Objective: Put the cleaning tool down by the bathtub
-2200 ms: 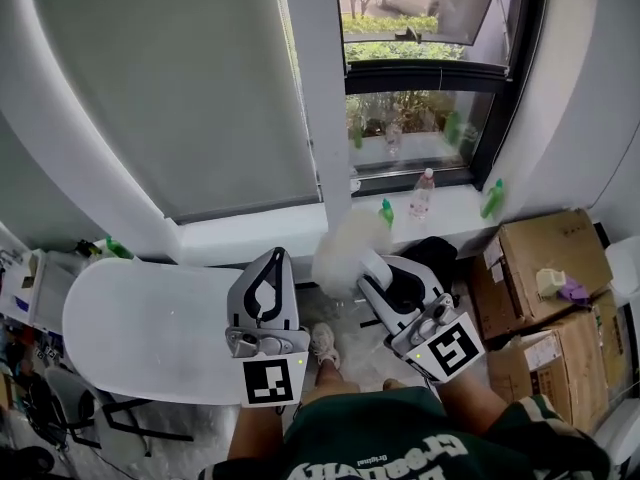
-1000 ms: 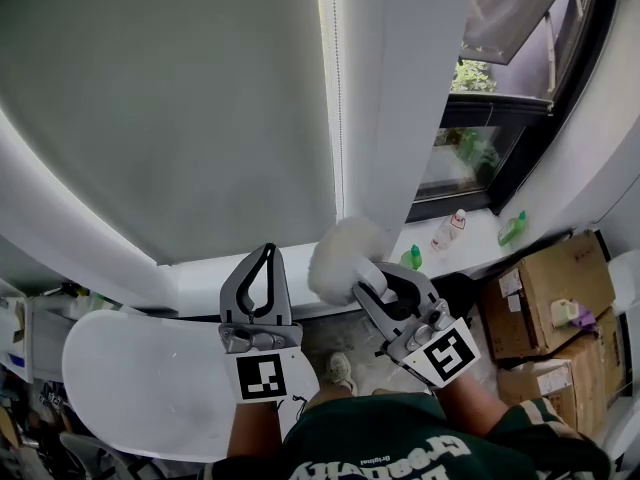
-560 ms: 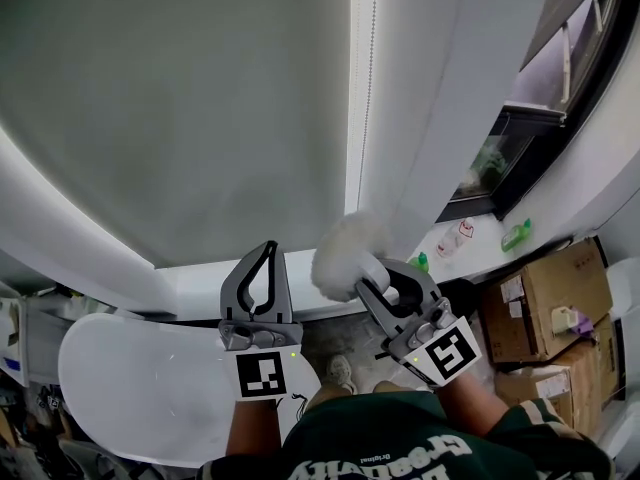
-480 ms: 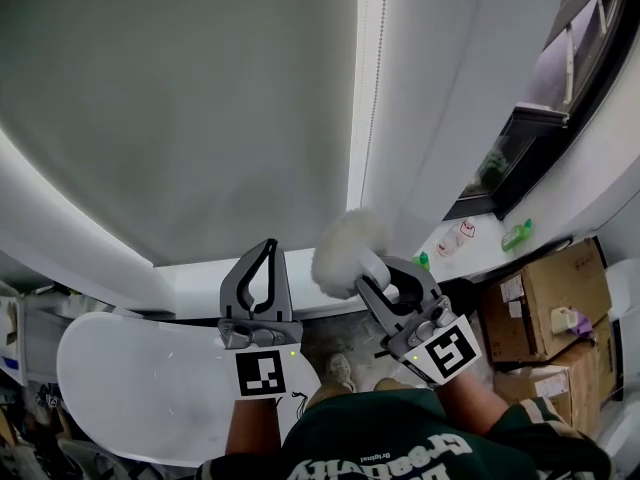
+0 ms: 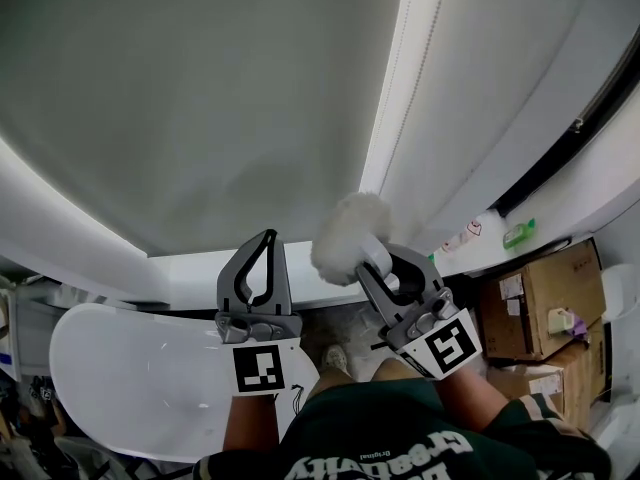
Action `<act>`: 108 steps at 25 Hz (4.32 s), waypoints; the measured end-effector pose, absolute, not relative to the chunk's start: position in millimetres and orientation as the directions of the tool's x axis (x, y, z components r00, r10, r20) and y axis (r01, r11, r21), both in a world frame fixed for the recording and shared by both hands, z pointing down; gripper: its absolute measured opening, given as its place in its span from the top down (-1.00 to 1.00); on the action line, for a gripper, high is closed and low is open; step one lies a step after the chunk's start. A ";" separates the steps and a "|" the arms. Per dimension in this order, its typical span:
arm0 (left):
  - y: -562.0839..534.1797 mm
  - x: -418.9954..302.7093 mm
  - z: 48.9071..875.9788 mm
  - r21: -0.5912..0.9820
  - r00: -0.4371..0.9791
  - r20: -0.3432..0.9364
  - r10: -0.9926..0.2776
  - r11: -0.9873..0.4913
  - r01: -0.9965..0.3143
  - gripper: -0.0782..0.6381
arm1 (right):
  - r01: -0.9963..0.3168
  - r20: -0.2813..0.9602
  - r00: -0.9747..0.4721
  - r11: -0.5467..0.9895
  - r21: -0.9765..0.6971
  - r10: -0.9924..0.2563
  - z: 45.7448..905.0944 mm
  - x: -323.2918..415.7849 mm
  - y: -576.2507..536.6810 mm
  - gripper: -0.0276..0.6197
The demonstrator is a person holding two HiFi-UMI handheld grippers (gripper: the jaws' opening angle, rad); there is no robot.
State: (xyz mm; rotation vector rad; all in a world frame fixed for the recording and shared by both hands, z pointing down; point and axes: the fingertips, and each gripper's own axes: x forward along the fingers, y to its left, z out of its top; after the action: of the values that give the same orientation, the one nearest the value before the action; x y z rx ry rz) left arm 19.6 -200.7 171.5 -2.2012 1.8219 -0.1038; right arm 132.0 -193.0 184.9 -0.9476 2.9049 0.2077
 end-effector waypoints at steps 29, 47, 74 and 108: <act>-223.6 -13.3 184.1 -0.293 -0.034 -0.073 -0.997 0.054 -0.955 0.76 | -0.386 -0.065 -0.922 0.919 0.076 -0.382 200.1 93.8 -232.4 0.63; -172.0 -69.3 171.5 -0.339 -0.373 -0.075 -0.925 0.376 -0.863 0.76 | -0.054 -0.102 -0.994 0.998 0.034 -0.051 208.8 31.5 -220.8 0.63; -65.8 -182.9 147.9 -0.310 -0.405 -0.175 -0.897 0.441 -0.842 0.76 | -0.006 -0.022 -1.000 0.995 0.100 -0.003 217.8 -93.1 -119.6 0.63; -159.3 -267.6 305.3 -0.258 -0.565 -0.083 -0.821 0.565 -0.783 0.76 | 0.150 0.293 -0.944 0.988 -0.033 0.153 446.6 -219.7 -219.1 0.63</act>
State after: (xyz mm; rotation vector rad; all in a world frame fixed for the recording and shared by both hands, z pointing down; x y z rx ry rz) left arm -267.6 -159.3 305.3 -1.3502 2.6037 -0.2858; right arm -219.7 -219.1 446.6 0.2680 3.4301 -0.0172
